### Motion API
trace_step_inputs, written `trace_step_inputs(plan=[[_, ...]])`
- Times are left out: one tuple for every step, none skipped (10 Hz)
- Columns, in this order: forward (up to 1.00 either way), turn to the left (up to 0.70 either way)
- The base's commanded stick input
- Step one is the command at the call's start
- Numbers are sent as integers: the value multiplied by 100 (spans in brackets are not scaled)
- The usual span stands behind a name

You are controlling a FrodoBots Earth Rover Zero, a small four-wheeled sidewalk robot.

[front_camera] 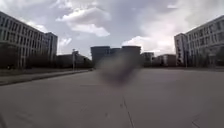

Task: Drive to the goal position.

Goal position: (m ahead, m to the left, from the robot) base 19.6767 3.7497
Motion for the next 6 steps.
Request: trace_step_inputs(plan=[[70,0],[70,0],[70,0],[70,0],[70,0],[70,0]])
